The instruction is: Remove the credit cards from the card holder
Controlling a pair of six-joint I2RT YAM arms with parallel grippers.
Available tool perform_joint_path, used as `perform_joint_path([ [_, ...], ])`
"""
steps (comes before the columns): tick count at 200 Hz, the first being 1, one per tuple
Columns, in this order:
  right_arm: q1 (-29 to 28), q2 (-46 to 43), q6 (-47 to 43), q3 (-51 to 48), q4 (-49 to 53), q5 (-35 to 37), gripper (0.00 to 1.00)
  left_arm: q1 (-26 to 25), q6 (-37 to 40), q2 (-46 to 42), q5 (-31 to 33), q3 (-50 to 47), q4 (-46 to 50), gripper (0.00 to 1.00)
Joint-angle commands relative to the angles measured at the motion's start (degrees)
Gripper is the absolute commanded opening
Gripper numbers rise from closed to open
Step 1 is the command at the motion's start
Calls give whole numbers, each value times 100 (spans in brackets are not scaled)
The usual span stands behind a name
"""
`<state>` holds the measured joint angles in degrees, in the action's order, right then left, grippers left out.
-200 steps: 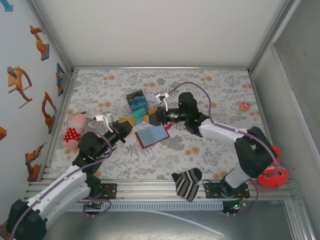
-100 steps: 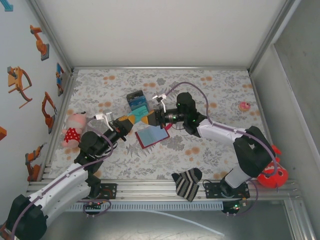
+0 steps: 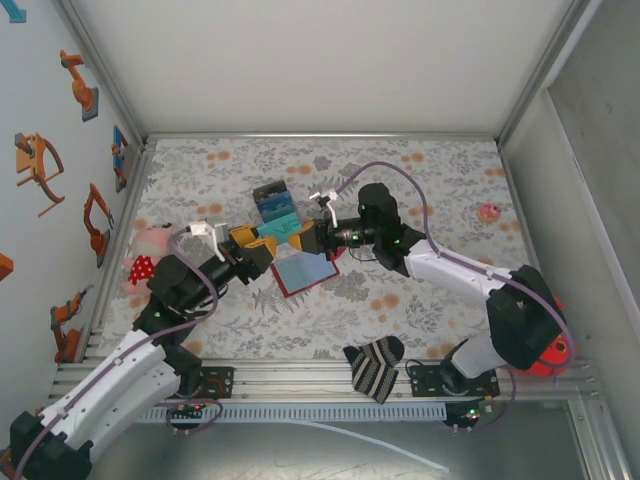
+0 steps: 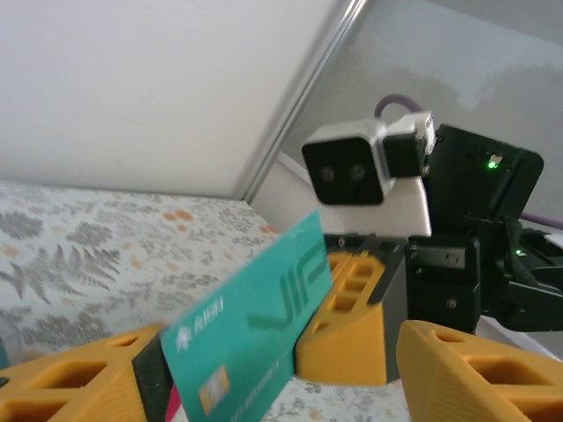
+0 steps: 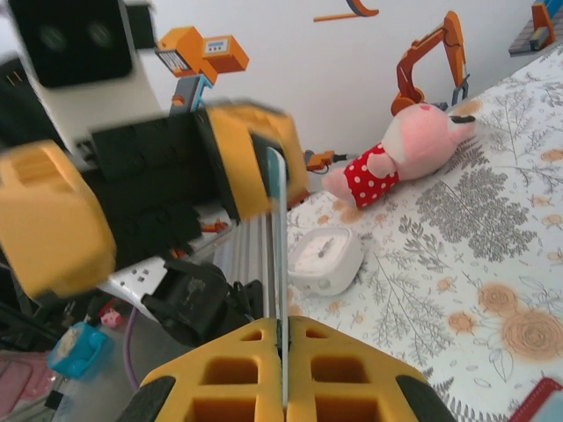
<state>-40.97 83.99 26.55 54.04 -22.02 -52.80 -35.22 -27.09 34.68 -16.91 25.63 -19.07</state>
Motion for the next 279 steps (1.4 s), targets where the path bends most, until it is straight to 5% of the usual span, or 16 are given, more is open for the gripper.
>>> perform_joint_path([
  [1,3,-358,-682,262,809,118,0,39,1028,-59,-61,808,1782,69],
  [36,1,-539,-963,325,1251,22,0,78,1795,513,-397,1752,3131,68],
  [117,-148,-628,-1354,495,1787,-18,0,87,2386,1882,-1658,2647,3405,55],
  [167,-161,-680,-1466,520,1952,102,0,130,2571,2150,-1915,2728,3513,0],
  [189,-166,-733,-1558,544,2119,397,0,197,2709,2088,-1882,2694,3537,0],
  [209,-166,-815,-1691,587,2378,782,30,260,3005,2010,-1755,2635,3534,0],
  [230,-166,-905,-1852,667,2746,1291,48,391,3361,1993,-1408,2617,3524,0],
  [279,-157,-1077,-1910,711,3283,2749,58,894,4080,2508,-549,2710,3031,0],
])
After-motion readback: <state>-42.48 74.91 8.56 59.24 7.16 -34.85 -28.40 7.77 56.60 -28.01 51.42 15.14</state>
